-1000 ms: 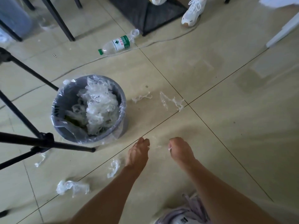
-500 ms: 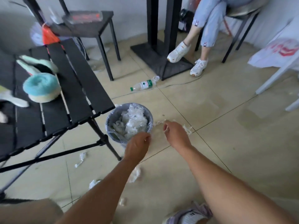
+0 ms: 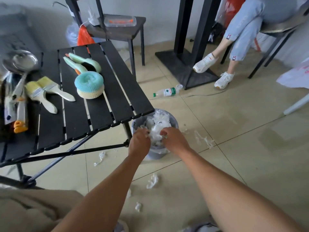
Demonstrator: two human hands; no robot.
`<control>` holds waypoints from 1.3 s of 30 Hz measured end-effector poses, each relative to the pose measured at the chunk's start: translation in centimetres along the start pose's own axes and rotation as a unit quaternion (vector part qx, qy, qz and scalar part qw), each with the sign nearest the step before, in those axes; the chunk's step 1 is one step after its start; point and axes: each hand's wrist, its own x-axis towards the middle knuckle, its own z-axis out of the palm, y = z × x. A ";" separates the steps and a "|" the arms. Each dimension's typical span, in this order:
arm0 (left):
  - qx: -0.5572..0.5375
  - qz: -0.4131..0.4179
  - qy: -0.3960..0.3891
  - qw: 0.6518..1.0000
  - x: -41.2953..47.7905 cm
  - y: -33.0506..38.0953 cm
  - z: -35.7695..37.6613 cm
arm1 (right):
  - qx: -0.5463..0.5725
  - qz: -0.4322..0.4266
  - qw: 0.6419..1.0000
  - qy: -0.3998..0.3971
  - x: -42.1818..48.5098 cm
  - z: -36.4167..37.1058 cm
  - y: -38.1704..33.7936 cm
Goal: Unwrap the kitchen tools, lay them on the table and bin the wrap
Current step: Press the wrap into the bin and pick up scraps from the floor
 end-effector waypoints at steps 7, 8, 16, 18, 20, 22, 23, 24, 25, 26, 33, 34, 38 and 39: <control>-0.004 -0.023 -0.025 0.999 0.0 0.9 -0.4 | -0.042 0.013 0.999 0.010 -0.5 -2.6 1.2; -0.008 -0.018 -0.025 0.999 0.1 1.3 -0.3 | -0.044 0.013 0.999 0.013 -0.7 -3.2 1.4; 0.014 0.077 -0.008 0.997 -0.6 9.1 4.0 | -0.045 0.059 0.997 0.035 -3.4 -8.0 7.8; -0.013 0.091 -0.024 0.995 -0.7 10.4 5.6 | -0.037 0.086 0.995 0.036 -3.9 -8.4 9.8; -0.016 0.118 -0.043 0.992 -0.5 11.6 7.7 | -0.028 0.111 0.992 0.043 -4.0 -8.7 12.1; 0.023 0.147 -0.088 0.985 -0.1 12.5 10.5 | -0.016 0.130 0.990 0.042 -4.1 -8.7 14.5; 0.054 0.158 -0.118 0.979 0.1 12.8 11.7 | -0.012 0.134 0.990 0.037 -4.2 -8.5 15.5; 0.088 0.162 -0.150 0.971 0.3 12.9 13.5 | -0.009 0.141 0.989 0.030 -4.2 -8.2 17.0; 0.116 0.153 -0.179 0.965 0.7 12.9 15.0 | -0.007 0.148 0.989 0.023 -4.2 -8.0 18.2; 0.140 0.135 -0.207 0.959 1.2 12.6 16.6 | -0.010 0.157 0.987 0.016 -4.0 -7.5 19.7; 0.217 0.028 -0.293 0.931 5.9 8.5 24.8 | -0.047 0.198 0.977 -0.069 0.3 -3.3 26.4; 0.221 0.023 -0.289 0.931 6.9 8.2 25.8 | -0.052 0.198 0.976 -0.075 1.6 -2.8 27.0; 0.240 0.028 -0.272 0.931 10.4 7.5 28.1 | -0.087 0.196 0.975 -0.058 6.5 -1.6 28.5; 0.243 0.027 -0.267 0.932 11.3 7.4 28.6 | -0.102 0.189 0.975 -0.051 7.7 -1.3 29.0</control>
